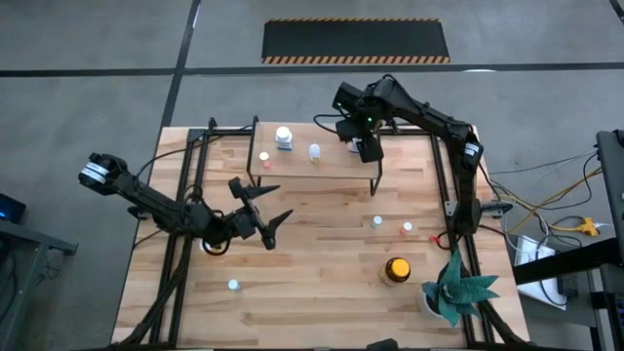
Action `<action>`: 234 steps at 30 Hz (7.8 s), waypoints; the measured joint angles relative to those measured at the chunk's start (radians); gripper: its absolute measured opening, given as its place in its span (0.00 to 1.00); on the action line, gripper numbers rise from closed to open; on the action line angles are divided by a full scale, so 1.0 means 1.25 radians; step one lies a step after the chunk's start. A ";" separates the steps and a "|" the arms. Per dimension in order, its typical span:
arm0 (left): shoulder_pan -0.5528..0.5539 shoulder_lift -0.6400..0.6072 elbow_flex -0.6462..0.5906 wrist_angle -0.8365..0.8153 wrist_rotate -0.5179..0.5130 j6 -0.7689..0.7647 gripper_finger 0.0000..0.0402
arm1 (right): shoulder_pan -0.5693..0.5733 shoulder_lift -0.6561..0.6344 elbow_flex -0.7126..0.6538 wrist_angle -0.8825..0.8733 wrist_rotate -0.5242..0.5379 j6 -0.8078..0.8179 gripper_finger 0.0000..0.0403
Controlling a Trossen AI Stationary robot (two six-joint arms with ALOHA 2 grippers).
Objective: Pick and place medicine bottles onto shelf by color
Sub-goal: Put the white and blue blue pill bottle on the shelf, then put the orange pill bottle on the shelf
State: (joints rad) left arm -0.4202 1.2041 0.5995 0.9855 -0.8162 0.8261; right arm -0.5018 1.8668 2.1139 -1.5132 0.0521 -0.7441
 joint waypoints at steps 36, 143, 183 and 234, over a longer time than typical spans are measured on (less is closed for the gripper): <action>0.000 0.001 -0.001 0.000 0.000 -0.002 0.75 | 0.084 -0.077 0.014 -0.002 0.000 0.144 0.57; -0.113 0.205 0.272 -1.775 0.651 -2.156 0.44 | 0.534 -0.562 -1.164 1.237 -0.116 0.304 0.02; 0.473 0.454 1.142 -1.864 0.432 -0.839 0.47 | 0.533 -0.579 -1.163 1.213 -0.118 0.272 0.02; 0.591 0.455 0.941 -1.774 0.456 -0.844 0.47 | 0.533 -0.579 -1.163 1.206 -0.118 0.296 0.02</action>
State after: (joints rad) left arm 0.3187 1.7729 1.7754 -1.2320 -0.2459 -0.2283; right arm 0.1650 1.1432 0.6598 -0.0051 -0.0959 -0.3741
